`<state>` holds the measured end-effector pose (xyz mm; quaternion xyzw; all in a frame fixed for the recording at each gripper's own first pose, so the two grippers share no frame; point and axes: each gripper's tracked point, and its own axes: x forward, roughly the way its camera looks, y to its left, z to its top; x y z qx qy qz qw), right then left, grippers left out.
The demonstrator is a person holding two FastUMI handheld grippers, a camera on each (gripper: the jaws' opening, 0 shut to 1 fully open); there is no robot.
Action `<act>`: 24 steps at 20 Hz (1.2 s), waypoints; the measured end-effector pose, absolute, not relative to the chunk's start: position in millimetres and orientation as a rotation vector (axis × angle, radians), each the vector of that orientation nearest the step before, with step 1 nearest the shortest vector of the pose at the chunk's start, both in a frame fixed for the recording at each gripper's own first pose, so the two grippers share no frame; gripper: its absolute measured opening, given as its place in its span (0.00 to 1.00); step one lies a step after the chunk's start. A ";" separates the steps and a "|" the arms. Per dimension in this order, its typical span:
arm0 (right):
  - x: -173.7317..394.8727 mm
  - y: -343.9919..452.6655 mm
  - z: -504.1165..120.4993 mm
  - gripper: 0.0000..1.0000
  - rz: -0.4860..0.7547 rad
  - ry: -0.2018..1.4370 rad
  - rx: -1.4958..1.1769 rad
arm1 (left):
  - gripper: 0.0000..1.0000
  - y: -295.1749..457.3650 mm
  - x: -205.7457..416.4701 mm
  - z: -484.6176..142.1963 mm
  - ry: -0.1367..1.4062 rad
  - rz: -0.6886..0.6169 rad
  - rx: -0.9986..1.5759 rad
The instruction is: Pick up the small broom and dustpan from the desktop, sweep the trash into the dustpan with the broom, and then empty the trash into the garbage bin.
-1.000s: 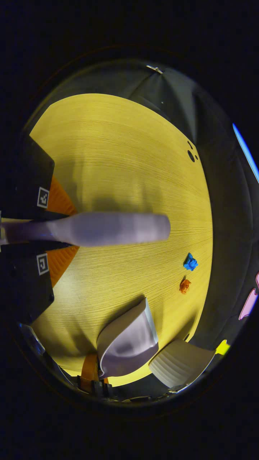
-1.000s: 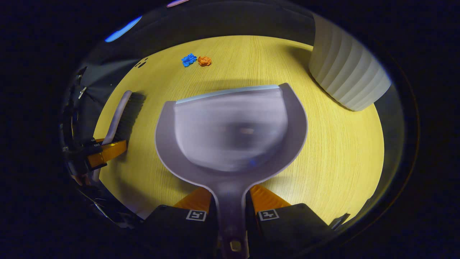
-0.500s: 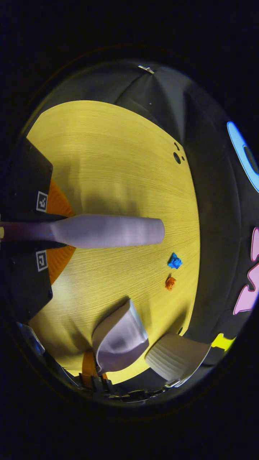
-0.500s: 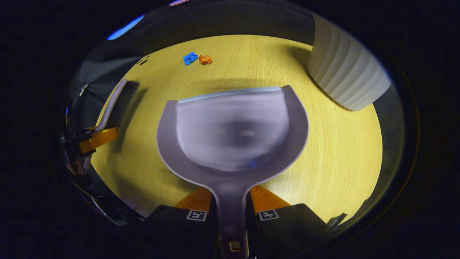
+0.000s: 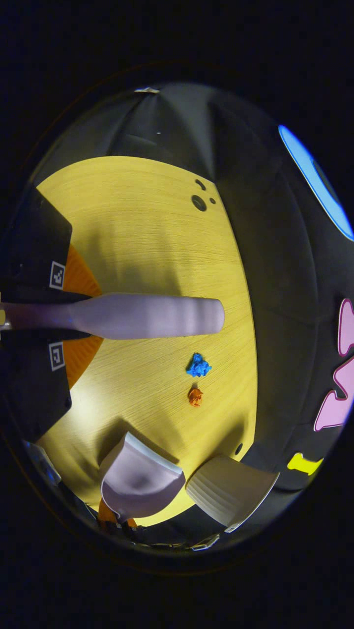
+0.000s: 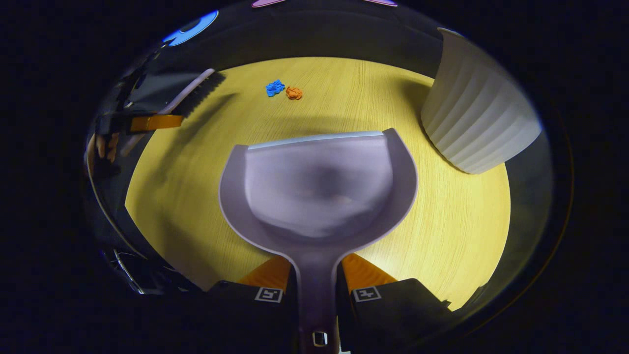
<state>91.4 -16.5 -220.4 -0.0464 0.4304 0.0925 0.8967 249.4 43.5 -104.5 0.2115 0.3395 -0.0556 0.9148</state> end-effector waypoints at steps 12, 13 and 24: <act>116.8 -28.2 -224.4 0.41 0.239 0.928 -0.184 | 0.25 -18.6 389.0 -132.3 0.766 -0.381 0.900; 117.8 -27.3 -225.8 0.36 0.246 0.931 -0.193 | 0.25 -27.1 392.4 -133.0 0.762 -0.419 0.929; 114.9 -18.7 -229.0 0.32 0.281 0.909 -0.202 | 0.27 -121.7 312.4 -174.5 0.926 -0.859 1.079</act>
